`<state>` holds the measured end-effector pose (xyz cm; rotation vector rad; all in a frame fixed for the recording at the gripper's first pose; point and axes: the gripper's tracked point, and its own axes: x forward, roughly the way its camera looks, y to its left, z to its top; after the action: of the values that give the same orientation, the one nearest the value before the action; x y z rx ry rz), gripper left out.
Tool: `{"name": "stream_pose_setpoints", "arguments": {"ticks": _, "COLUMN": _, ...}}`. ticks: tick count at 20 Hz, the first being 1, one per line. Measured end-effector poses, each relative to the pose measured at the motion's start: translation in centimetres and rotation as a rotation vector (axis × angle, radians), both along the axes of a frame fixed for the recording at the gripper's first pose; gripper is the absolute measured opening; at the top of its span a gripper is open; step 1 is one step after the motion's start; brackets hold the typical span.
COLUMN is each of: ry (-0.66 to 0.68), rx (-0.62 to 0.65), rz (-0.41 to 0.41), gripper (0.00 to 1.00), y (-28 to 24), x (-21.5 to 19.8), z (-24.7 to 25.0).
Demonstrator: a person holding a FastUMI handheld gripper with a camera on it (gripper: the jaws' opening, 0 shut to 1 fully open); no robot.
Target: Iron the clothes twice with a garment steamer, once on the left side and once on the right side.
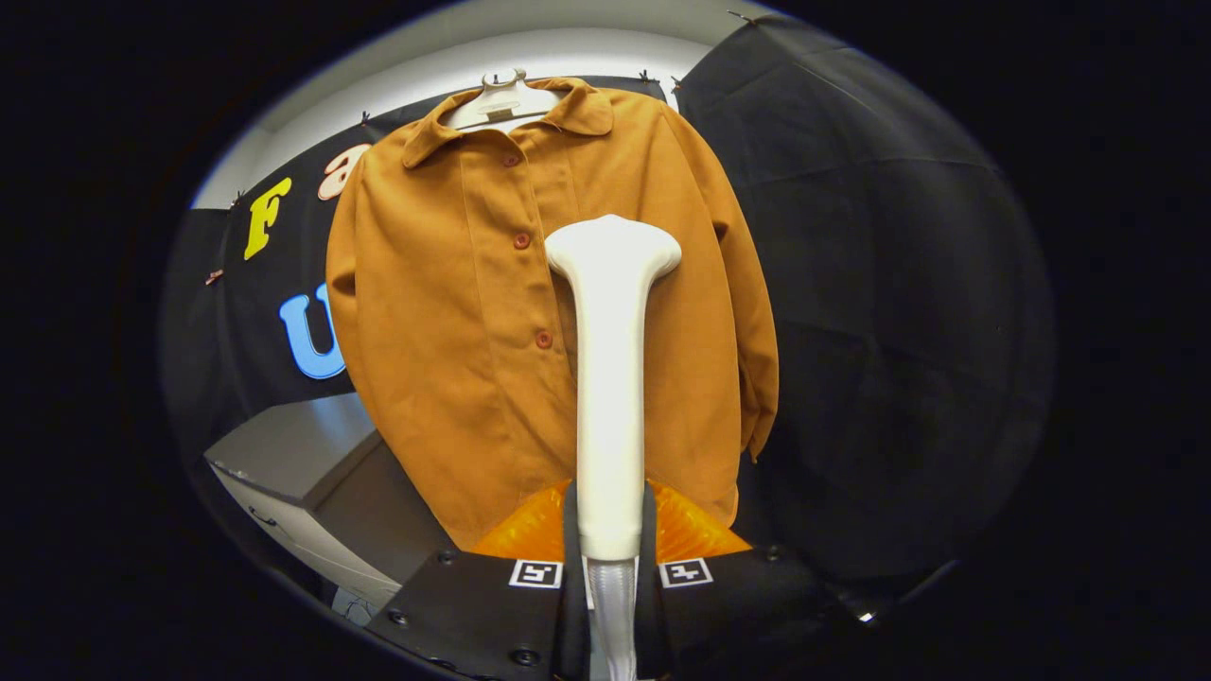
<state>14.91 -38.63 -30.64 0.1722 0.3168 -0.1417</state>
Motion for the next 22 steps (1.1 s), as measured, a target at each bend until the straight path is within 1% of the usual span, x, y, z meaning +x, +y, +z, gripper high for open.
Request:
{"name": "stream_pose_setpoints", "arguments": {"ticks": 13, "ry": 0.156, "rx": 0.035, "rz": -0.037, "gripper": 0.22, "y": 0.4, "x": -3.7, "z": -7.1}}
{"name": "stream_pose_setpoints", "arguments": {"ticks": 20, "ry": 0.217, "rx": 0.062, "rz": -0.063, "gripper": 0.22, "y": 0.6, "x": -5.9, "z": -9.5}}
{"name": "stream_pose_setpoints", "arguments": {"ticks": 22, "ry": 0.232, "rx": 0.056, "rz": -0.06, "gripper": 0.23, "y": 0.6, "x": -7.4, "z": -10.1}}
